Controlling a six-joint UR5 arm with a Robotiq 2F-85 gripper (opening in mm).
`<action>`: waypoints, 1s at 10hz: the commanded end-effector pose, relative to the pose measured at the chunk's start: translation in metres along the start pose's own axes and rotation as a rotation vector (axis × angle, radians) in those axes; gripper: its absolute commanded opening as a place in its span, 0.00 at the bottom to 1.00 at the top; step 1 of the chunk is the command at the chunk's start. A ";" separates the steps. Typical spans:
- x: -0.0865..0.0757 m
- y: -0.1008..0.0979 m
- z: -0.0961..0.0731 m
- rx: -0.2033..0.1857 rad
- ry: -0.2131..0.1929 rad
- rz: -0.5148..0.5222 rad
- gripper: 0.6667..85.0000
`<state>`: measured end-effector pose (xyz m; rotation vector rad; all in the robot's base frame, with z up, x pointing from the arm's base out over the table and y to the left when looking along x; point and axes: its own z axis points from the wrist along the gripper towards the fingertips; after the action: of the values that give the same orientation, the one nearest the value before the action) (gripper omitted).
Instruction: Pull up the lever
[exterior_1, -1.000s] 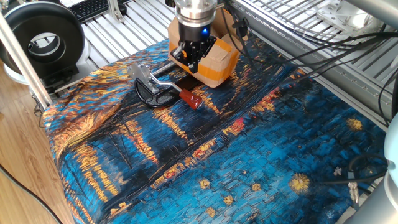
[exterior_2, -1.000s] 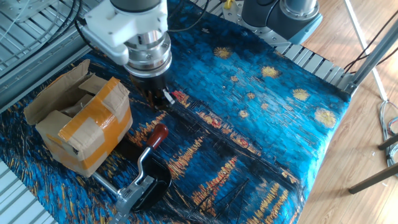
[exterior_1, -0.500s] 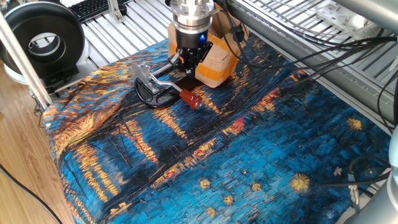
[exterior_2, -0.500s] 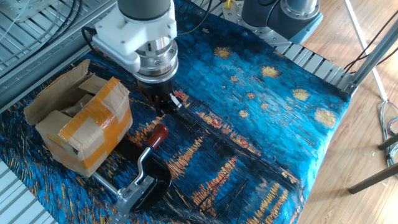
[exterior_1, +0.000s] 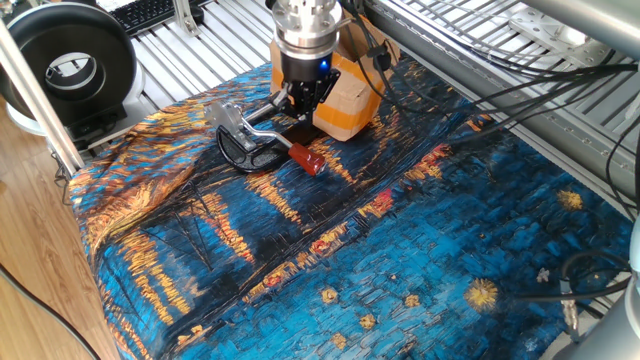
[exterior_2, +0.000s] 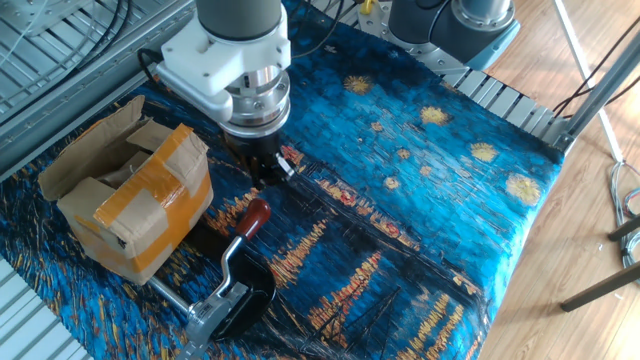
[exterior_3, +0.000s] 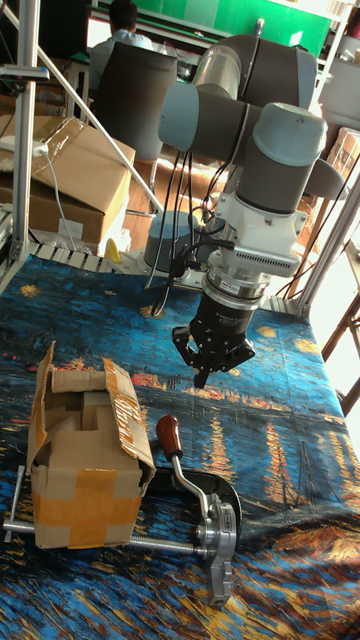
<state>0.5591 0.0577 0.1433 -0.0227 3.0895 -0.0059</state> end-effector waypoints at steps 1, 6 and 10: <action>-0.011 -0.002 0.000 -0.002 -0.042 -0.017 0.01; 0.007 -0.001 0.001 -0.010 0.027 -0.080 0.01; 0.011 0.003 0.001 -0.026 0.041 -0.130 0.01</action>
<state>0.5497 0.0559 0.1406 -0.1865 3.1192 -0.0034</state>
